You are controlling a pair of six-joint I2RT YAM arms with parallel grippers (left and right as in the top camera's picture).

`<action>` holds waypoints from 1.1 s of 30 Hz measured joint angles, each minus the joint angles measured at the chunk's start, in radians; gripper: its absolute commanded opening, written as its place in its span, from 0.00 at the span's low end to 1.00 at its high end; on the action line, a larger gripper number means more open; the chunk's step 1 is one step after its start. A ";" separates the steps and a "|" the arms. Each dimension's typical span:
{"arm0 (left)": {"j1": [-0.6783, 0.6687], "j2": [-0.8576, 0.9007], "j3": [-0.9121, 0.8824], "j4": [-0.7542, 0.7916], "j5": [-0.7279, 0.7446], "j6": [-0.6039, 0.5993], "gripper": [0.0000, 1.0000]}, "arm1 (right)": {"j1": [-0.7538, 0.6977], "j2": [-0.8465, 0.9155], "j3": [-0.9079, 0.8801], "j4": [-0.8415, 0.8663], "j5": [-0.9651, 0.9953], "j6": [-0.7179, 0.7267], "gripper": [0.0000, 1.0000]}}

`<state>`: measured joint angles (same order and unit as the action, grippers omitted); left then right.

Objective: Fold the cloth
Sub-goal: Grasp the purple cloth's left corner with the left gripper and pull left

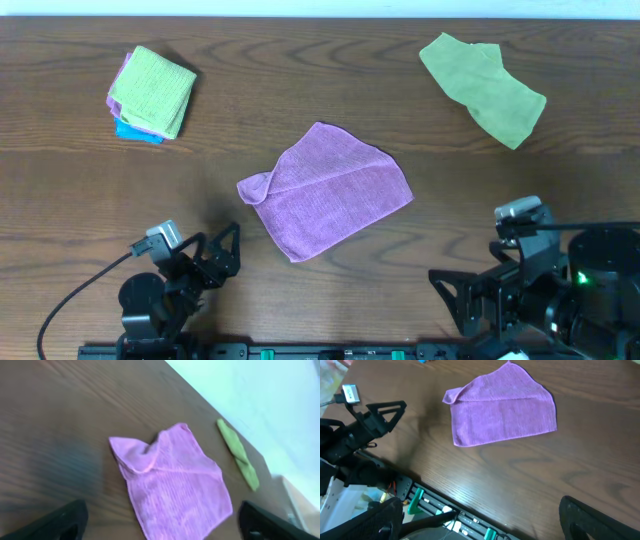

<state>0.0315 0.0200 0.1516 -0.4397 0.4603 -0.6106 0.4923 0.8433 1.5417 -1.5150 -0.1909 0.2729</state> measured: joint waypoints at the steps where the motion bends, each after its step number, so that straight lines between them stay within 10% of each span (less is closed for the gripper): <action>1: 0.000 0.013 0.000 0.003 0.014 0.000 0.92 | 0.000 0.000 0.000 0.007 0.000 0.000 0.99; 33: -0.009 1.137 0.144 0.613 0.242 -0.362 0.83 | 0.000 0.001 0.000 0.038 -0.002 0.000 0.99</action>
<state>0.0223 1.1572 0.2955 0.1734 0.7025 -0.9726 0.4923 0.8440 1.5417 -1.4769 -0.1925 0.2729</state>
